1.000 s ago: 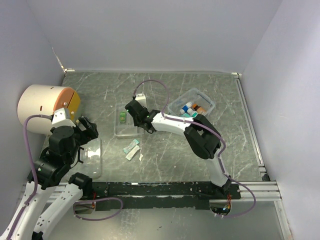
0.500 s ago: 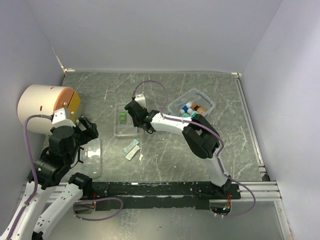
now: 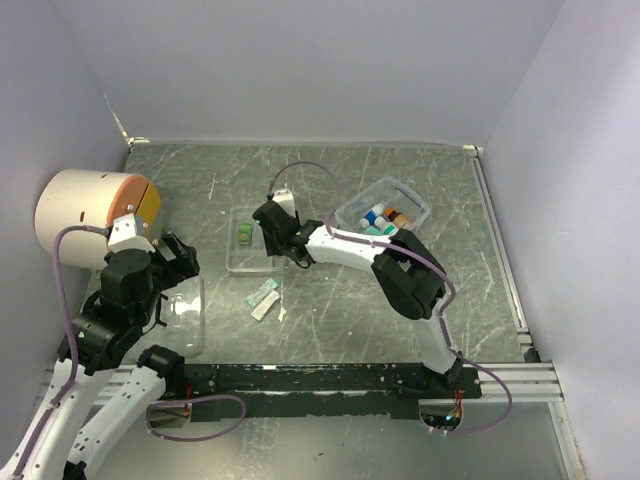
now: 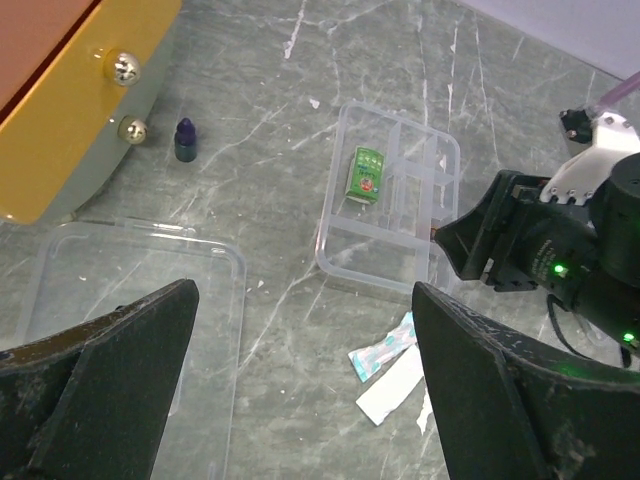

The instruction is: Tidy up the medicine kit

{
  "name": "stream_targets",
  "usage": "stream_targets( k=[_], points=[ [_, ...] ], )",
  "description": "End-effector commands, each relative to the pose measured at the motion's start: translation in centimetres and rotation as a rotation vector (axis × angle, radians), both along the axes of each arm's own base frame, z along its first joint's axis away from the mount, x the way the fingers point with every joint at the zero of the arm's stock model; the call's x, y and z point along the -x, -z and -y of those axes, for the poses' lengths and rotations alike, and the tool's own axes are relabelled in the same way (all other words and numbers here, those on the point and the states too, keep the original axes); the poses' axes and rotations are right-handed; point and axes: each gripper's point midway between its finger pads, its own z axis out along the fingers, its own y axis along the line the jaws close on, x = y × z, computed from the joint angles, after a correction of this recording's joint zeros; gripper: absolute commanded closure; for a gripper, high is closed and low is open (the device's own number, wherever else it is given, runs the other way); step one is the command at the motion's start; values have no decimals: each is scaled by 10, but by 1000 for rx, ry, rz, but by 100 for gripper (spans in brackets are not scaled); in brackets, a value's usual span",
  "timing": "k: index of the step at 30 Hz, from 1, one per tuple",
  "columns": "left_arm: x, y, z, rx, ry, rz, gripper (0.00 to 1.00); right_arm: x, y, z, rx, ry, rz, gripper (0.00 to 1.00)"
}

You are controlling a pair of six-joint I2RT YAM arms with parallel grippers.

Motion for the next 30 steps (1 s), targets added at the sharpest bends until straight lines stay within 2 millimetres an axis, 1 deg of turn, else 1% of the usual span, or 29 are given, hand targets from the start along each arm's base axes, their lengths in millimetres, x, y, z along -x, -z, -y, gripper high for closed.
stream_targets(
  k=[1,5,8,9,11,13,15,16,20,21,22,23,26,28,30],
  points=[
    [-7,-4,17,-9,99,11,1,11,-42,6,-97,7,14,53],
    [-13,3,42,-5,238,0,0,27,-50,19,-149,17,4,53],
    [-17,13,81,56,424,-36,14,42,-47,30,-188,27,-18,53],
    [-18,19,93,89,470,-60,17,49,-40,36,-188,26,-33,53],
    [-21,38,113,153,532,-128,24,58,-35,45,-195,33,-46,54],
    [-22,64,130,209,570,-208,32,65,-32,52,-201,40,-54,55],
    [-21,84,147,222,601,-260,37,72,-30,57,-218,36,-65,55],
    [-21,92,153,204,600,-277,37,75,-31,58,-231,33,-67,56],
    [-20,117,174,75,593,-346,32,90,-23,69,-249,30,-90,56],
    [-19,125,178,45,590,-371,32,92,-23,71,-255,29,-93,56],
    [-20,138,176,2,567,-406,32,95,-21,72,-259,25,-98,56],
    [-21,145,175,-27,551,-429,33,97,-19,74,-259,23,-103,56],
    [-24,164,166,-110,499,-466,38,103,-13,78,-258,20,-116,57],
    [-26,171,163,-141,488,-480,44,107,-10,80,-259,16,-127,57],
    [-28,175,163,-163,485,-492,47,110,-9,81,-264,10,-131,57]
  ],
)
